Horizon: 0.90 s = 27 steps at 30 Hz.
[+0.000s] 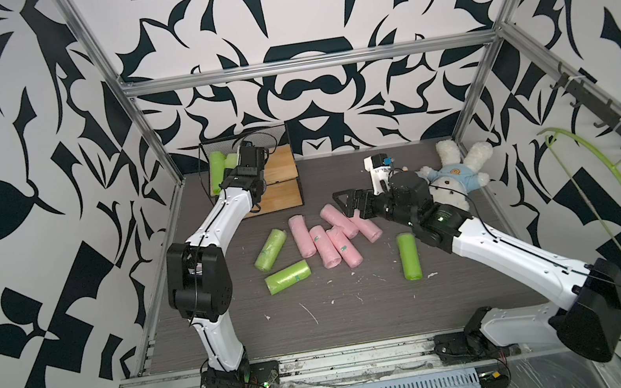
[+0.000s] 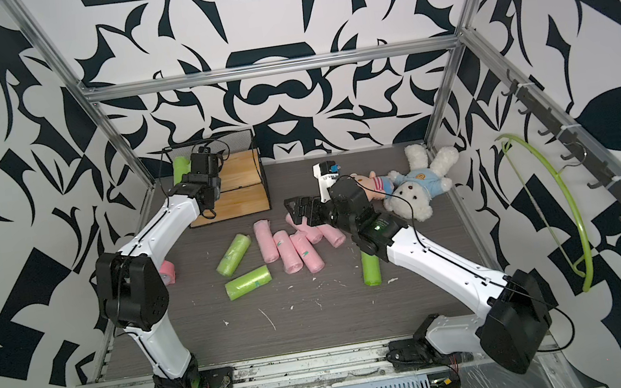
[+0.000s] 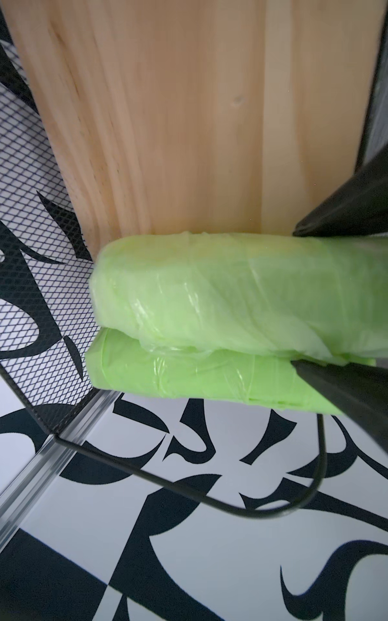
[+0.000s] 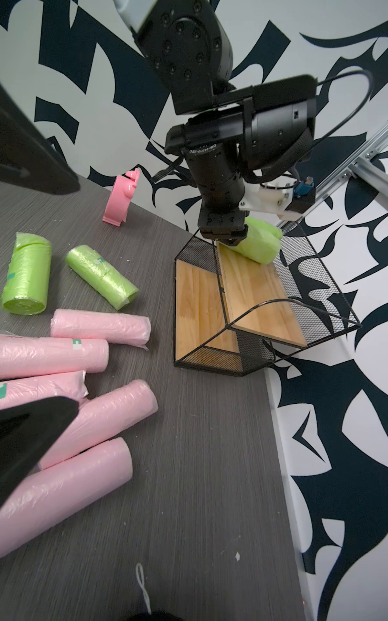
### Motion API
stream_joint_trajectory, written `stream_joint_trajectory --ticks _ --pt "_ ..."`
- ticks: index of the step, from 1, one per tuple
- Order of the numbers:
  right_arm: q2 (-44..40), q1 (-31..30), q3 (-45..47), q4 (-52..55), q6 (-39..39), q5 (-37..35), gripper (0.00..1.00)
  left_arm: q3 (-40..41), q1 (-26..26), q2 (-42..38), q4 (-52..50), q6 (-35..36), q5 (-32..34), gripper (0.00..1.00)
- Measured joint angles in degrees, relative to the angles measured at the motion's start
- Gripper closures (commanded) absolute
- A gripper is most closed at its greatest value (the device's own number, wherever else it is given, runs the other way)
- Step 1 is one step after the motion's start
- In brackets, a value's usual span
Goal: Sort the rolls of trash bags by color and place them on the shelf
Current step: Place the roll of trash bags on the shelf.
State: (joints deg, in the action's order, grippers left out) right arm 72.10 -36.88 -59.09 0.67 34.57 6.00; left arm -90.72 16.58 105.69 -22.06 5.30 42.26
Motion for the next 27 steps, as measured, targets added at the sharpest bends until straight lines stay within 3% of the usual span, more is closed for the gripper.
stream_joint_trajectory --ticks 27 --pt "0.1 -0.2 0.5 7.9 -0.3 1.8 0.01 -0.4 -0.5 -4.0 -0.4 -2.9 -7.3 0.22"
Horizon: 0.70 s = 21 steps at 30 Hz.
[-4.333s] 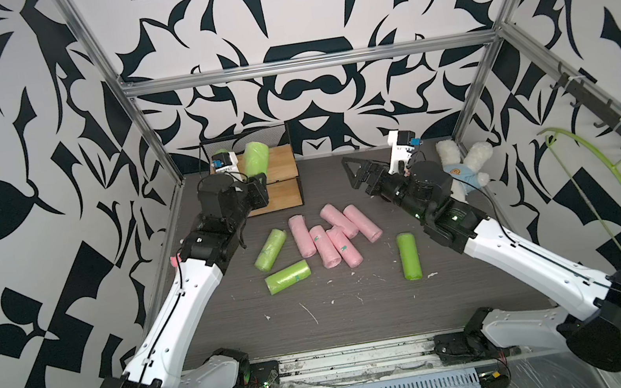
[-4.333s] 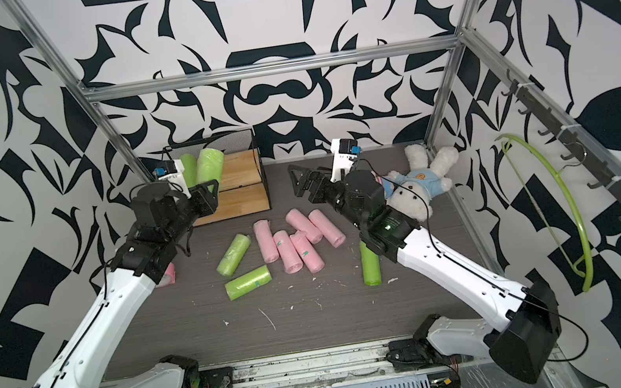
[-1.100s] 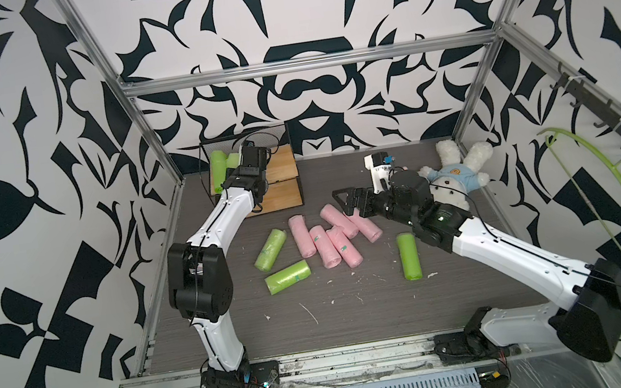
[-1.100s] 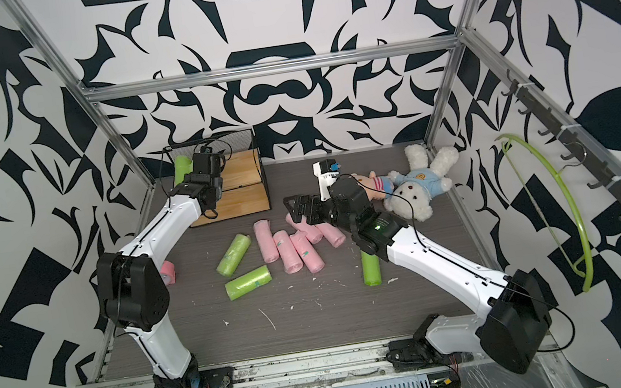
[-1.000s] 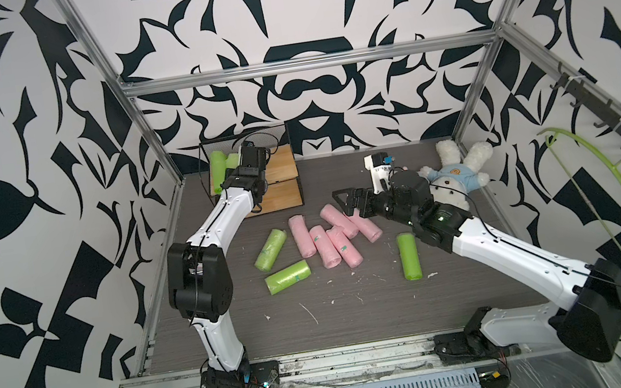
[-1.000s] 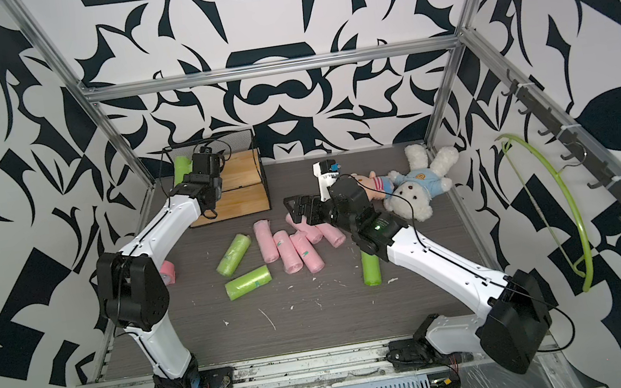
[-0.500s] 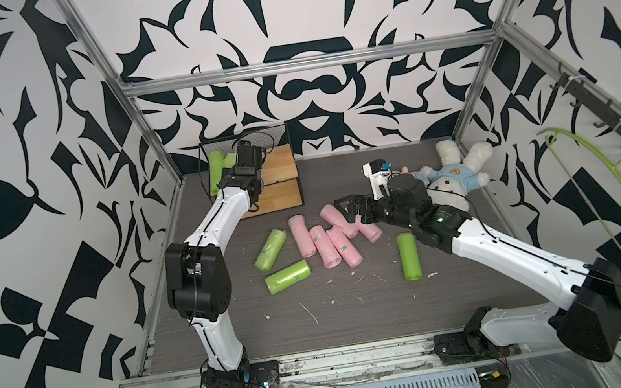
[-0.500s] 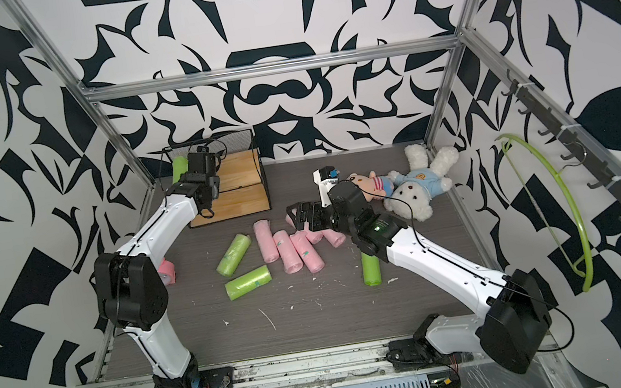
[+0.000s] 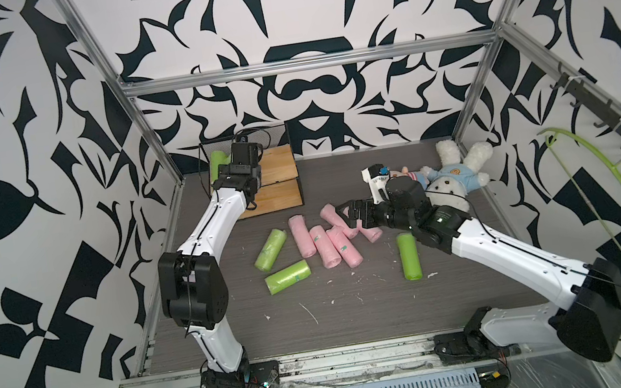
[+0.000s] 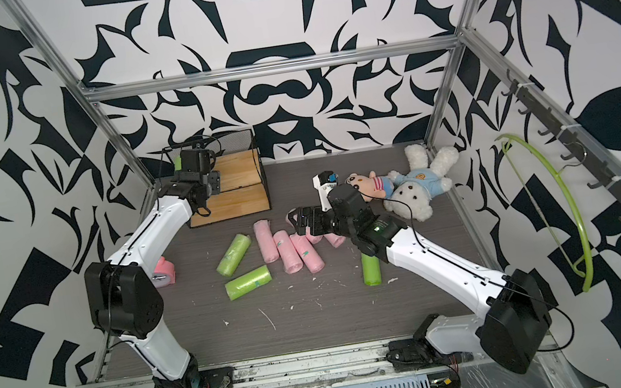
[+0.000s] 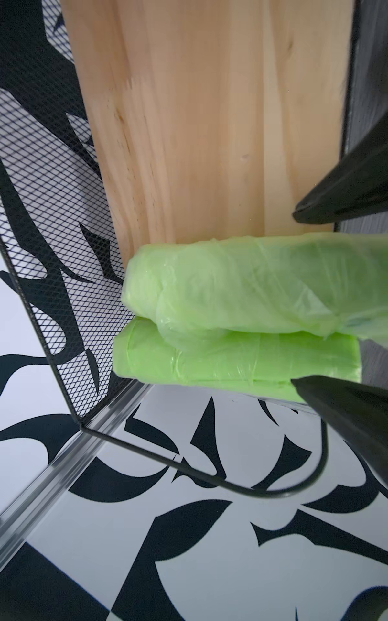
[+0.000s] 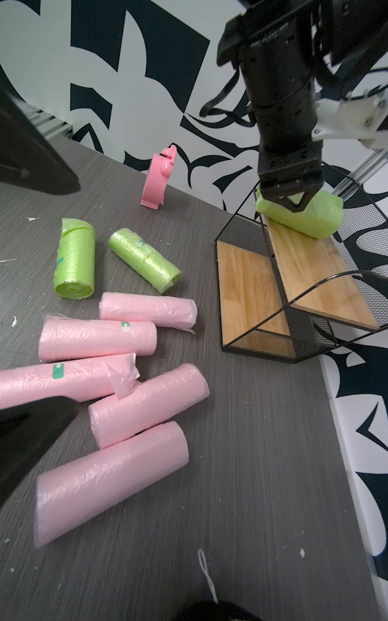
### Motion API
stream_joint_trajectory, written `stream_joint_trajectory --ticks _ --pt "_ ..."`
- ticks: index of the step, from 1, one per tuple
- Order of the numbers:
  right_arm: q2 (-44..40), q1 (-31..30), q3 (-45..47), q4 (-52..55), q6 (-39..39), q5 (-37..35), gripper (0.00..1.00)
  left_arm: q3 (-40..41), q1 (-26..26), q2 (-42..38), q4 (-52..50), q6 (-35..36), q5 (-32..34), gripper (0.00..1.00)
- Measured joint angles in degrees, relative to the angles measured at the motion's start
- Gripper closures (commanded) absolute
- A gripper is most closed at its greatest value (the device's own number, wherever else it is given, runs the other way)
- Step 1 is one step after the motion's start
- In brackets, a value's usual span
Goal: Sort the rolls of trash bags by color and place them on the shelf
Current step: Place the roll of trash bags on the shelf.
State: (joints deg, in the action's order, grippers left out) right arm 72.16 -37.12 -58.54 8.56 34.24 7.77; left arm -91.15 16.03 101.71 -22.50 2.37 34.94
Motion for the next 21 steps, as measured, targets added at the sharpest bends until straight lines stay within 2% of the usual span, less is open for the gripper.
stream_joint_trajectory --ticks 10,21 --pt "1.5 -0.1 0.0 1.8 -0.3 0.2 0.01 0.2 0.0 -4.4 -1.4 -3.1 -5.5 0.23" --pt "3.0 -0.3 0.0 2.0 -0.4 0.9 0.01 0.2 0.6 -3.2 -2.0 -3.4 -9.1 0.24"
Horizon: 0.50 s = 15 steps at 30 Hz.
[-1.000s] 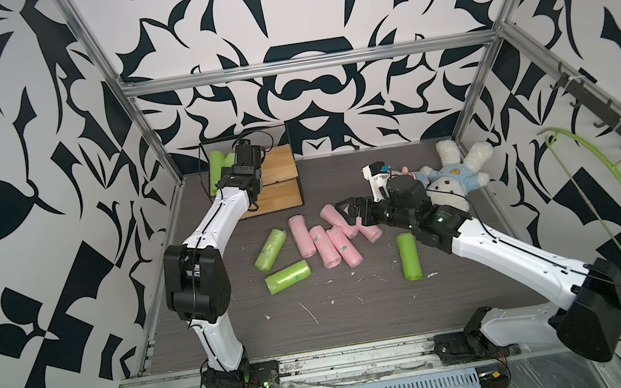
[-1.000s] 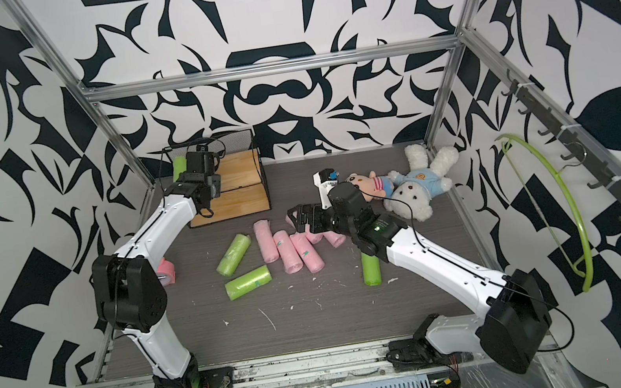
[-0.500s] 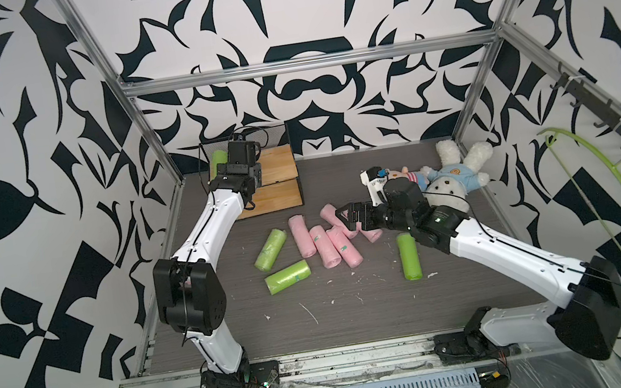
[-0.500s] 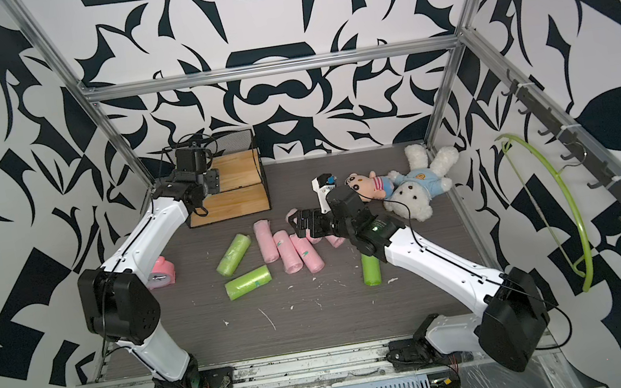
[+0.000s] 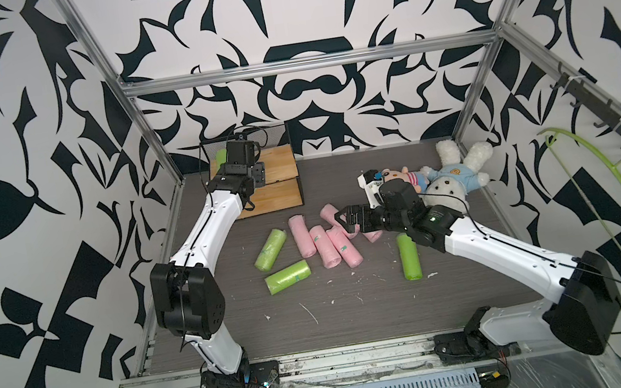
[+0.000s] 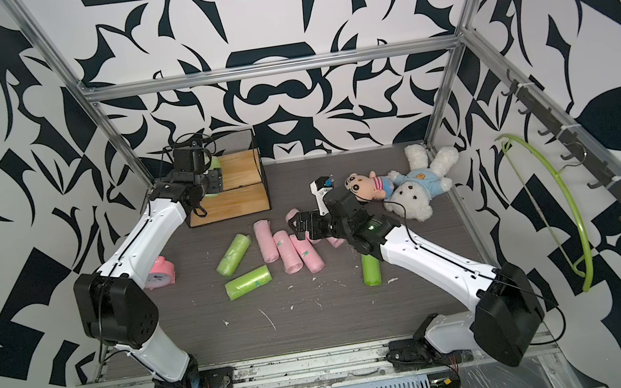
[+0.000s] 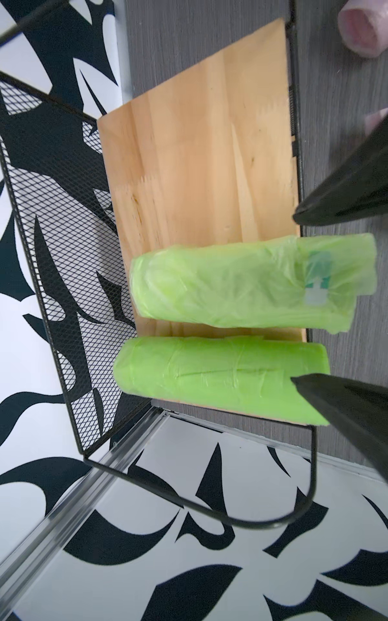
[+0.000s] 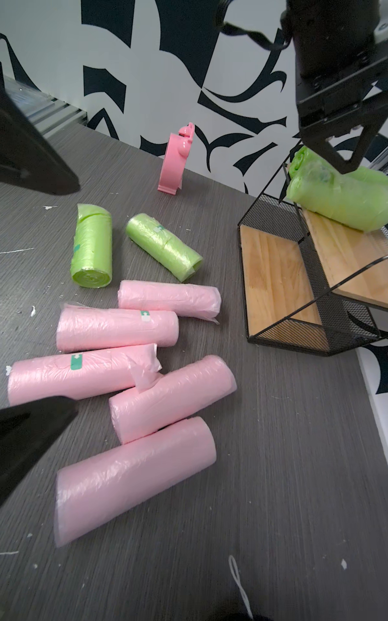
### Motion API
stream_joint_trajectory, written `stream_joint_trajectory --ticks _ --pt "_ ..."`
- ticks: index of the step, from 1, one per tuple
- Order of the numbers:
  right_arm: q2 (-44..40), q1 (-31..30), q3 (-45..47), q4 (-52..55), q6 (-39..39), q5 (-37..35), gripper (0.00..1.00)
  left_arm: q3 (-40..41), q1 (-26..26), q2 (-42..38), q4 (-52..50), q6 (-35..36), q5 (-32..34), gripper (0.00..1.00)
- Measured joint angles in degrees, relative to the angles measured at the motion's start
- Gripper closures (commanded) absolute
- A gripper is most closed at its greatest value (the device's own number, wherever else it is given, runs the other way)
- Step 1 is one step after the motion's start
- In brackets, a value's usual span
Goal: Sort the rolls of trash bags by color and place them on the shelf
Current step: Place the roll of trash bags on the shelf.
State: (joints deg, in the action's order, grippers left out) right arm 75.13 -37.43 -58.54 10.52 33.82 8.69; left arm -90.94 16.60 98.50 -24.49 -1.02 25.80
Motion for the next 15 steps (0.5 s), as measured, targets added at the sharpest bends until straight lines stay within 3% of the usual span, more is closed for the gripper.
stream_joint_trajectory --ticks 10,15 --pt "1.7 -3.0 0.0 2.0 -2.7 -0.1 0.01 0.8 2.0 -0.3 -0.7 -0.3 -1.0 0.24" --pt "3.0 -8.5 -0.1 3.7 -6.9 -1.9 0.04 9.6 3.8 -9.0 -1.3 -3.3 -7.2 0.23"
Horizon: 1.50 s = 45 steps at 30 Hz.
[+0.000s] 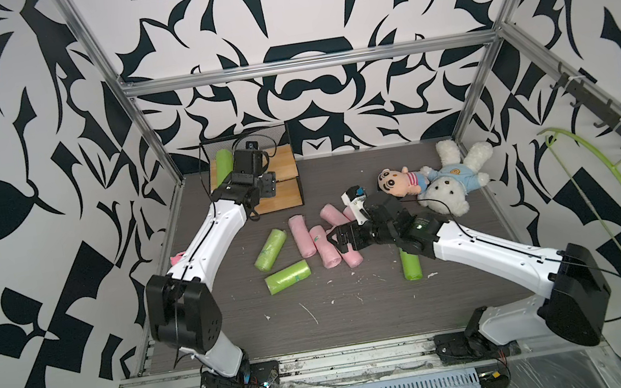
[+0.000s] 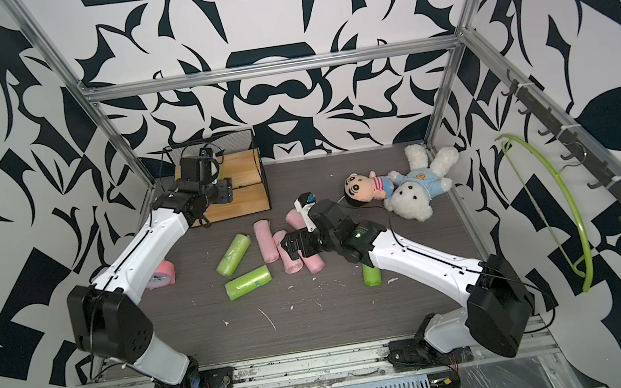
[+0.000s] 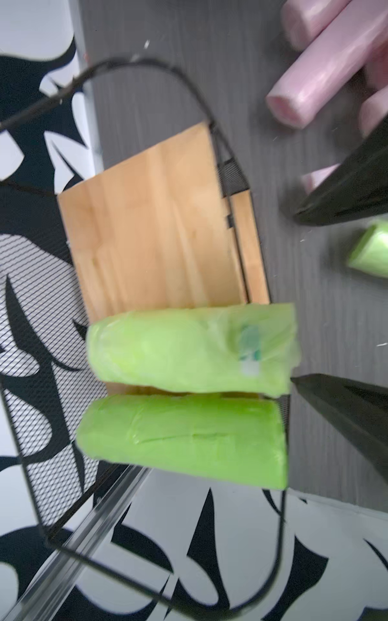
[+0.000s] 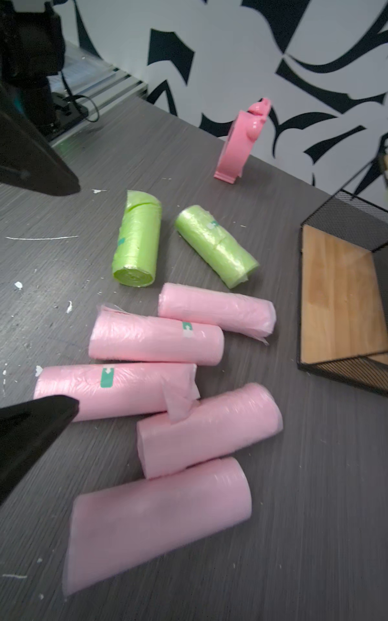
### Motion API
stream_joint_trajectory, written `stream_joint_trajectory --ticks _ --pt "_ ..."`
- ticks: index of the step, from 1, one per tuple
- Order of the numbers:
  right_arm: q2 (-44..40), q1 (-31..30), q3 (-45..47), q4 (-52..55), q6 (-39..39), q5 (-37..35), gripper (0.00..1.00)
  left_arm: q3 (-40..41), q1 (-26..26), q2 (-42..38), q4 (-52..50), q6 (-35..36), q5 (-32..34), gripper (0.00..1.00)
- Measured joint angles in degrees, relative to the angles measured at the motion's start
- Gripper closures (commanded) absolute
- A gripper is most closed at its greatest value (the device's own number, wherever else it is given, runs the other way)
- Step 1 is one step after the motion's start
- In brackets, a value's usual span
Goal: Sort the rolls of trash bags by color and place them on the shelf
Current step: Place the roll of trash bags on the shelf, then pick up the roll of trash bags from the center of the board.
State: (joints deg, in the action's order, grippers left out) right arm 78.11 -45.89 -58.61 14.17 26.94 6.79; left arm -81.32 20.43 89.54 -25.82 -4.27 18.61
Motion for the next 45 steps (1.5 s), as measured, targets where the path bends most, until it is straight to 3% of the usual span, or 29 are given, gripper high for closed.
stream_joint_trajectory --ticks 5,12,20,34,45 --pt "3.8 -6.8 -0.6 0.3 -7.3 0.5 0.09 10.3 0.5 -12.5 0.1 -5.0 -9.7 0.24" --pt "12.9 -11.8 -2.0 -1.8 -17.6 4.8 0.18 18.4 0.4 -20.2 0.1 -10.8 -18.6 0.23" --pt "24.5 -12.0 -6.8 -4.8 -27.3 5.7 0.17 18.9 0.4 -21.2 -1.5 -12.5 -20.6 0.22" --pt "32.7 -12.0 -17.3 -5.8 -43.5 4.8 0.09 17.0 -4.5 -21.2 -4.2 -14.1 -23.0 0.22" --pt "41.4 -12.0 -25.7 1.7 -53.5 5.1 0.17 16.6 -7.0 -22.2 -5.9 -14.7 -26.9 0.22"
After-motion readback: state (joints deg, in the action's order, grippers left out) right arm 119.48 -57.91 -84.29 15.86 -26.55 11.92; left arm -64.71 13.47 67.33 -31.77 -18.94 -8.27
